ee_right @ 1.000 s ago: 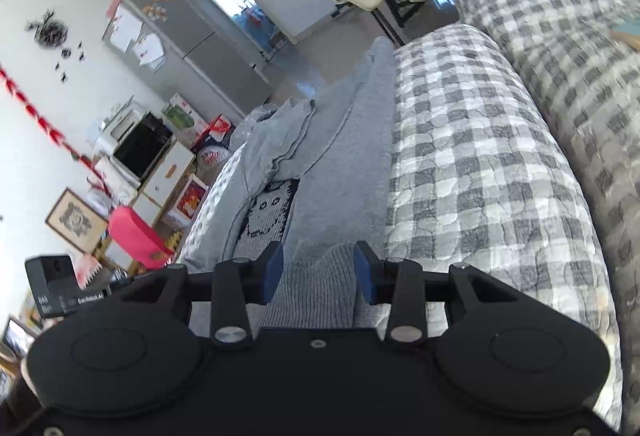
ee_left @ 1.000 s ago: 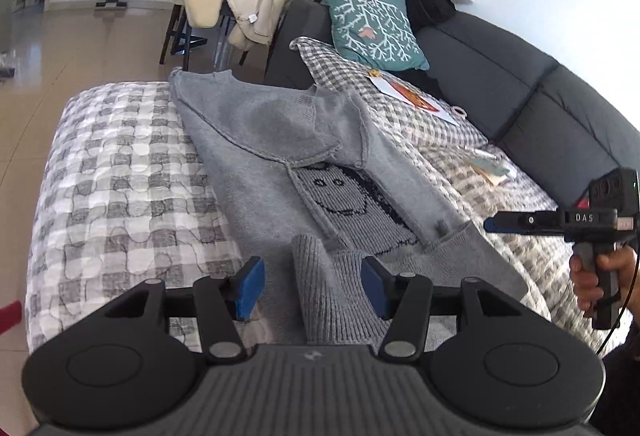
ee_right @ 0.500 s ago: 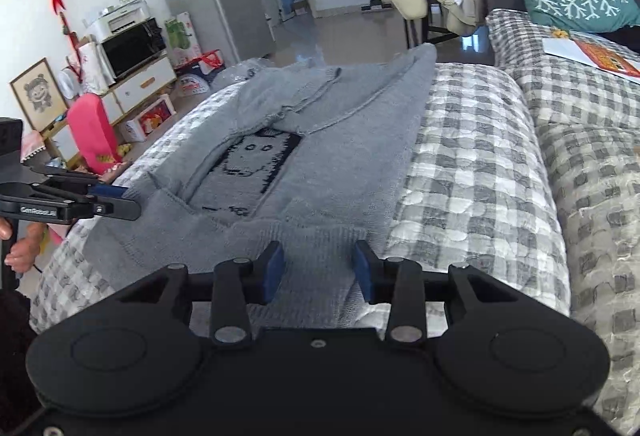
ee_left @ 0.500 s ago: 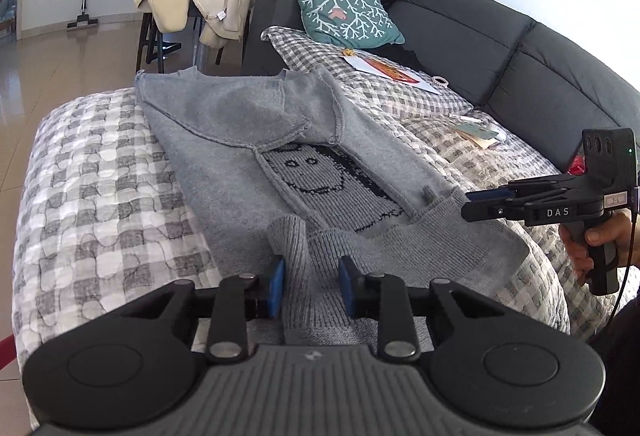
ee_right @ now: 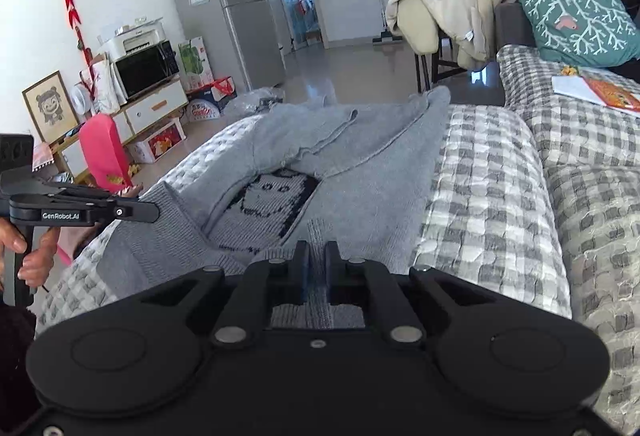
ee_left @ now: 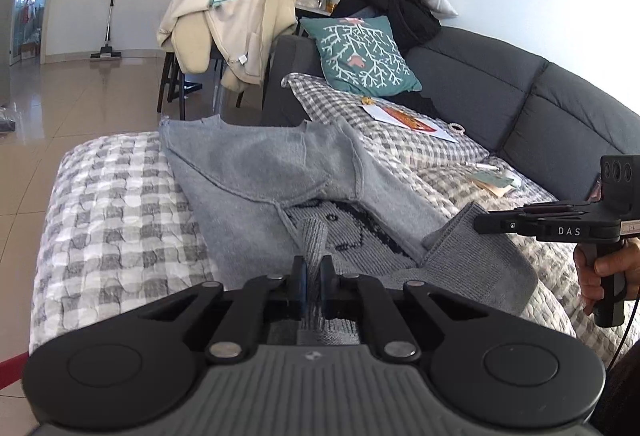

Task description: Fold clothes

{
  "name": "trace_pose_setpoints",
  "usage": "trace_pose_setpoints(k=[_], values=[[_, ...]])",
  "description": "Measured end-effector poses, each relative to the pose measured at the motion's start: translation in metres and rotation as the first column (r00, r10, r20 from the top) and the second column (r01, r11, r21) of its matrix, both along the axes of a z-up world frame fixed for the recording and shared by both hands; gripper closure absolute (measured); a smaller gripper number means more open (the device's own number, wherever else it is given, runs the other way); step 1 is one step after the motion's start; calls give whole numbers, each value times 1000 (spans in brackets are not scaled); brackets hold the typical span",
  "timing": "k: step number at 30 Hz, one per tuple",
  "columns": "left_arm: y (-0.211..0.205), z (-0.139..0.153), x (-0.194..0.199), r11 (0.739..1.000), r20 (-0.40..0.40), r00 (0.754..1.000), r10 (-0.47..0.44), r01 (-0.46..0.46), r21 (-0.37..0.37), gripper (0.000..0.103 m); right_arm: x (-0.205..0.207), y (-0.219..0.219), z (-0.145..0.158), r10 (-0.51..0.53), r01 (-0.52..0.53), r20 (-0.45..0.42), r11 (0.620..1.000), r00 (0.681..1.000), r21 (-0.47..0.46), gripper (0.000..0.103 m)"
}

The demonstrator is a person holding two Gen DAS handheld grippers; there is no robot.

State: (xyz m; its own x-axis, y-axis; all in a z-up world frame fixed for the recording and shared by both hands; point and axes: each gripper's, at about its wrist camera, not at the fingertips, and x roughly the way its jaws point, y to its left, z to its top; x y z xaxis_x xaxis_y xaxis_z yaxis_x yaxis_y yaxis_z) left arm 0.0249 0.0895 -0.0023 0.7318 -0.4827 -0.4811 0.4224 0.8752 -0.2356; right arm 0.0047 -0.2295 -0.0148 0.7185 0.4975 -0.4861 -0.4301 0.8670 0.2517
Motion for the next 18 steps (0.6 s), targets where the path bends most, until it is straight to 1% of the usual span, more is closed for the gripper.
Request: trace_pose_setpoints(k=[4, 6, 9, 13, 17, 18], values=[[10, 7, 20, 996, 51, 998, 34, -30, -84, 99, 19, -2, 4, -74, 73, 56, 997, 996, 24, 95], [14, 7, 35, 991, 55, 998, 42, -35, -129, 99, 28, -4, 4, -104, 101, 81, 994, 991, 48, 95], [18, 0, 62, 984, 32, 997, 63, -57, -172, 99, 46, -6, 0, -132, 123, 97, 988, 987, 88, 95], [22, -12, 95, 969, -15, 994, 109, -110, -220, 99, 71, -6, -7, -155, 146, 90, 984, 984, 98, 95], [29, -17, 114, 946, -45, 987, 155, -161, -281, 99, 98, -6, -11, -197, 186, 94, 976, 976, 117, 95], [30, -18, 118, 944, -50, 986, 160, -168, -284, 99, 104, -7, -11, -207, 194, 93, 972, 974, 129, 95]])
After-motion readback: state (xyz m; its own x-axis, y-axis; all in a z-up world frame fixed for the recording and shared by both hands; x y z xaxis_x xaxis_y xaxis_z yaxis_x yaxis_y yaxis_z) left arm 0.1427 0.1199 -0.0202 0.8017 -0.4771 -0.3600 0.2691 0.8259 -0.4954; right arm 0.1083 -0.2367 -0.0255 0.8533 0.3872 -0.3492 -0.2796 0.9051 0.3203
